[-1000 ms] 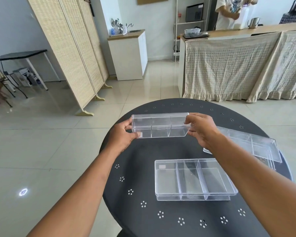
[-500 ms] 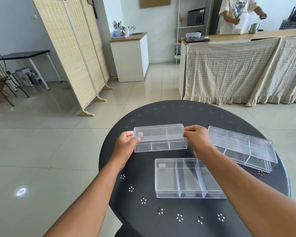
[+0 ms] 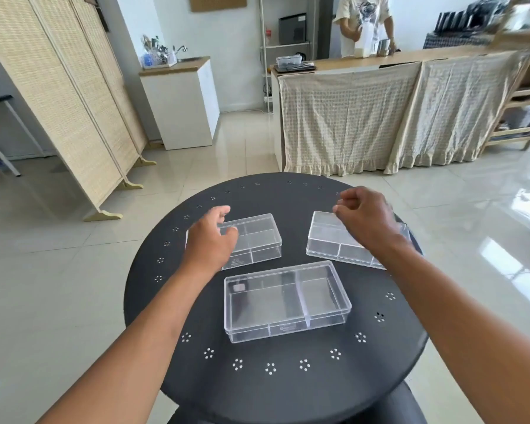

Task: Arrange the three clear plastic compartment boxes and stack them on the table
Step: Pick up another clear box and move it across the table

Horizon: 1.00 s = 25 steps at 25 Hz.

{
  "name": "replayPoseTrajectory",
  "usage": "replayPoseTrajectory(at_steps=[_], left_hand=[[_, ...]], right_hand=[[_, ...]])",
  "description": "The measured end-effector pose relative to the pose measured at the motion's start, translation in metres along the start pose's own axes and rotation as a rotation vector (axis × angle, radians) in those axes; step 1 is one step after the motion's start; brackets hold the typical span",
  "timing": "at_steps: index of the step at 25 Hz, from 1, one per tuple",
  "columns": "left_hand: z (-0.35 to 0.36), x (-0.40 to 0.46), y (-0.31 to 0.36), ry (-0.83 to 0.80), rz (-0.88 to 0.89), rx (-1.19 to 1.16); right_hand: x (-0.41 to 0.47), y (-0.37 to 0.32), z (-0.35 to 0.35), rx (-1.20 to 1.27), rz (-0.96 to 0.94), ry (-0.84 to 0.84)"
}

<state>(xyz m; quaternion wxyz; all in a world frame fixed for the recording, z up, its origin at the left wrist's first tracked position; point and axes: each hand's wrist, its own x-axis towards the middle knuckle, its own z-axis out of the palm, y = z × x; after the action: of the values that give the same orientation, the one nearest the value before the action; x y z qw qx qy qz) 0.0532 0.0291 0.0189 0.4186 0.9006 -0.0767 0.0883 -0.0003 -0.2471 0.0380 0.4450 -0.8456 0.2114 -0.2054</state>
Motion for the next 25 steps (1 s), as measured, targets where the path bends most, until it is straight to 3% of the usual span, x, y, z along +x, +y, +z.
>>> replayPoseTrajectory(at_steps=[5,9,11,15,20,25], left_hand=[[0.073,0.014,0.073,-0.214,-0.014,-0.168],[0.123,0.021,0.093,-0.373,-0.151,-0.043],[0.136,0.023,0.094,-0.401,-0.266,0.013],[0.153,0.035,0.09,-0.434,-0.419,-0.122],[0.144,0.038,0.102,-0.318,-0.315,-0.143],[0.111,0.049,0.119,-0.225,-0.118,-0.258]], right_hand=[[0.004,0.062,-0.074,-0.141,0.148,0.113],[0.006,0.091,-0.091,-0.22,0.274,-0.037],[0.01,0.105,-0.087,-0.183,0.34,-0.111],[0.026,0.135,-0.068,0.068,0.426,-0.129],[0.036,0.123,-0.07,0.425,0.514,-0.148],[0.039,0.086,-0.078,0.592,0.293,-0.135]])
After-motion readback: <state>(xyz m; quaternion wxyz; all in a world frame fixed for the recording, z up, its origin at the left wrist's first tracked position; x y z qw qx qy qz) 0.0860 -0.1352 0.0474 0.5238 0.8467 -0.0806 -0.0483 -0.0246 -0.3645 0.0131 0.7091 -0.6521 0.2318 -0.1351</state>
